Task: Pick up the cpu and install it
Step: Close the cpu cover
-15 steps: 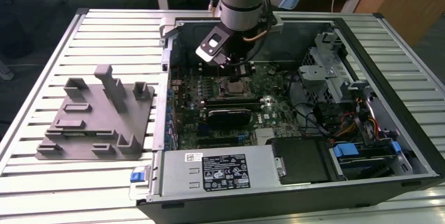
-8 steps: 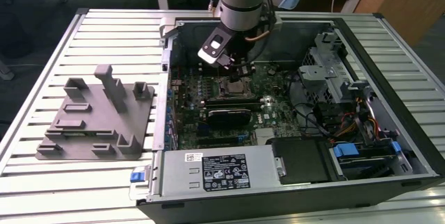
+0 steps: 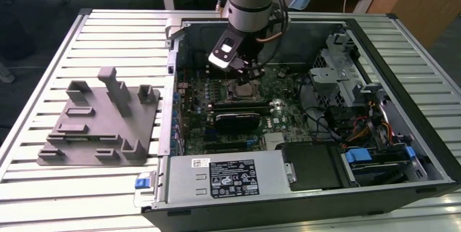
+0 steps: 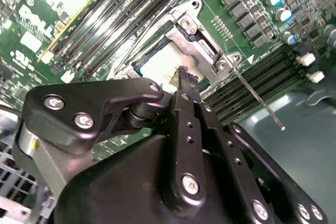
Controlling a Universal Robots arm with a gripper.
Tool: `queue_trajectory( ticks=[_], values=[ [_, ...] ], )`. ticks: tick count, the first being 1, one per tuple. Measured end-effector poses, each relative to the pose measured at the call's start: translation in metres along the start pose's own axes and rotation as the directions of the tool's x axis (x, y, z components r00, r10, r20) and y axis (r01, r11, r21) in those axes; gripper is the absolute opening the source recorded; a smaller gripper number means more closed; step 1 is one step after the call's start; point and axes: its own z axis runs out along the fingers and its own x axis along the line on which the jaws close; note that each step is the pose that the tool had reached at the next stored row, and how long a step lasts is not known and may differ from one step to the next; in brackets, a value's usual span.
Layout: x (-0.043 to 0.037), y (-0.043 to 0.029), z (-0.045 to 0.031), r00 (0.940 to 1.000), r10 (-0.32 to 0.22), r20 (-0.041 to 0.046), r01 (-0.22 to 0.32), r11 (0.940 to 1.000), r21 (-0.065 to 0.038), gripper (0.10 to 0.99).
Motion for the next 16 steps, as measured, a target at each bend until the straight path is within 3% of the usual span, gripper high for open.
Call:
queue_trajectory(
  ticks=[4, 8, 12, 16],
  values=[
    [0.0, 0.0, 0.0001, 0.9974, -0.072, -0.0022, 0.072, 0.9974, 0.002, 0.106],
    [0.0, 0.0, 0.0002, 0.9896, -0.144, -0.0047, 0.144, 0.9896, 0.004, 0.106],
    [0.0, 0.0, 0.0004, 0.9766, -0.215, -0.0073, 0.215, 0.9766, 0.006, 0.106],
    [0.0, 0.0, 0.0006, 0.9581, -0.286, -0.0099, 0.286, 0.9581, 0.008, 0.106]
  ],
)
